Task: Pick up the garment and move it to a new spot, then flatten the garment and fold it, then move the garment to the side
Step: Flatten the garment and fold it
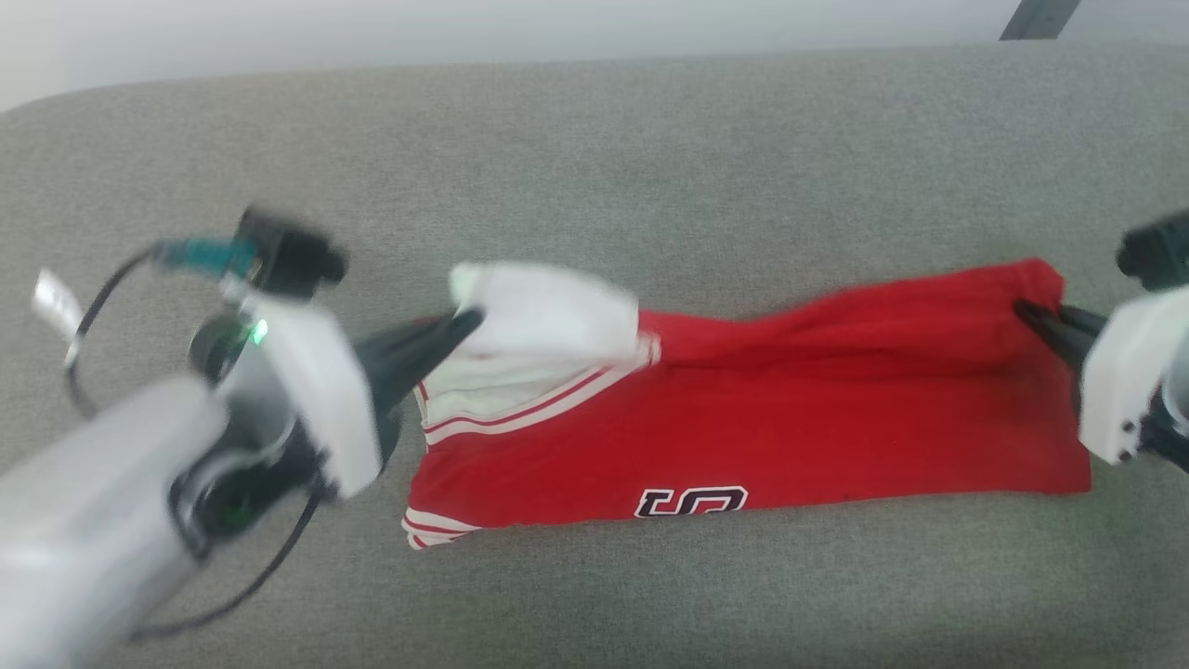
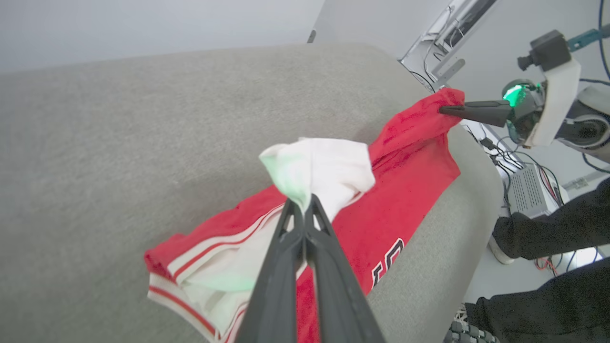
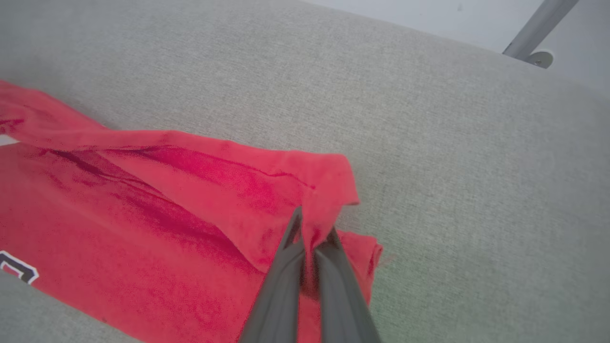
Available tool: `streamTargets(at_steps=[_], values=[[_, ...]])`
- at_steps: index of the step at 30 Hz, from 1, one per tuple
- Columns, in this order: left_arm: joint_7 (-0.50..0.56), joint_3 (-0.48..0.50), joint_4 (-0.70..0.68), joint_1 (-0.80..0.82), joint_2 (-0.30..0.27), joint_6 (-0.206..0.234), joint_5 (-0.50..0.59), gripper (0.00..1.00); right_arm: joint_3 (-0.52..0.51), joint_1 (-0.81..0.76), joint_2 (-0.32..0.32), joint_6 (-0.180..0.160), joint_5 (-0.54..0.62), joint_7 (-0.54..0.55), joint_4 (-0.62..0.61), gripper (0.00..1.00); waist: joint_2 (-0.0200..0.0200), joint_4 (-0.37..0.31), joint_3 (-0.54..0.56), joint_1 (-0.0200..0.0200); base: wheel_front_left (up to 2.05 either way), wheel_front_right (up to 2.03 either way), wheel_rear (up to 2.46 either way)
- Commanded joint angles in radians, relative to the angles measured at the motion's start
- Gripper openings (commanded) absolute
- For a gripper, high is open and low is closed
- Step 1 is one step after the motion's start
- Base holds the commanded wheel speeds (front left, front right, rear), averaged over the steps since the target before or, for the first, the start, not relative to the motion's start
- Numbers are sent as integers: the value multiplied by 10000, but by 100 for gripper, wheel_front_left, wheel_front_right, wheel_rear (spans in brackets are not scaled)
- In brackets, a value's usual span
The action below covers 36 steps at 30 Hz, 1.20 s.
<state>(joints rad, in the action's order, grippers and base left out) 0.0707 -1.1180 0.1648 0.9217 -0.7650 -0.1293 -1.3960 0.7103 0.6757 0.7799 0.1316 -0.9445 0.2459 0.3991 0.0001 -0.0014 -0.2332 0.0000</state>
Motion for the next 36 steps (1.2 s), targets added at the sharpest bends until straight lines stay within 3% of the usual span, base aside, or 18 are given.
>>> streamTargets(at_steps=[1,5,12,24,25,26,27,28,29,30,31,32,36], values=[[-313,11,-171,-471,-240,-16,-176,0,-106,-295,133,-19,-21,-181,-40,0,-1,37,47,0,0,0,0],[-928,-176,-605,-1446,-641,-16,-182,0,-367,-1032,262,-19,-73,-500,-149,0,-1,122,93,0,0,0,0],[-1391,-571,-575,-2597,-659,86,-316,0,-805,-1949,283,-19,281,-980,52,0,-1,162,-66,0,0,0,0],[-2311,-829,1009,-3153,259,233,207,0,-1109,-1743,-520,-19,1052,-1525,881,0,-1,4,-526,0,0,0,0],[-2434,-804,1185,-3114,370,234,277,0,-1123,-1696,-565,-19,1043,-1547,907,8,-1,-5,-543,0,0,0,0],[-2504,-808,1328,-3083,457,211,324,0,-1141,-1651,-594,-19,1062,-1590,899,26,-1,-18,-552,0,0,0,0],[-2655,-829,1559,-3045,615,186,464,10,-1197,-1600,-572,-19,1094,-1654,847,64,-1,-33,-549,0,0,0,0],[-2739,-829,1658,-3037,670,174,559,19,-1215,-1634,-532,-19,1073,-1644,794,90,-1,-32,-531,0,0,0,0],[-2826,-818,1767,-3037,713,167,672,35,-1243,-1693,-470,-19,1025,-1603,714,100,-1,-29,-501,0,0,0,0],[-2932,-780,1867,-3071,754,174,767,50,-1295,-1760,-388,-19,966,-1558,629,100,-1,-22,-464,0,0,0,0],[-3034,-723,1929,-3125,785,213,823,93,-1358,-1848,-303,-19,893,-1513,532,100,-1,-7,-419,0,0,0,0],[-3125,-660,1980,-3209,821,253,905,100,-1428,-1953,-215,-19,828,-1450,389,100,-1,9,-372,0,0,0,0],[-3325,-120,2058,-3690,986,393,1195,100,-1719,-2405,192,-19,328,-959,-135,100,-1,154,-160,0,0,0,0]])
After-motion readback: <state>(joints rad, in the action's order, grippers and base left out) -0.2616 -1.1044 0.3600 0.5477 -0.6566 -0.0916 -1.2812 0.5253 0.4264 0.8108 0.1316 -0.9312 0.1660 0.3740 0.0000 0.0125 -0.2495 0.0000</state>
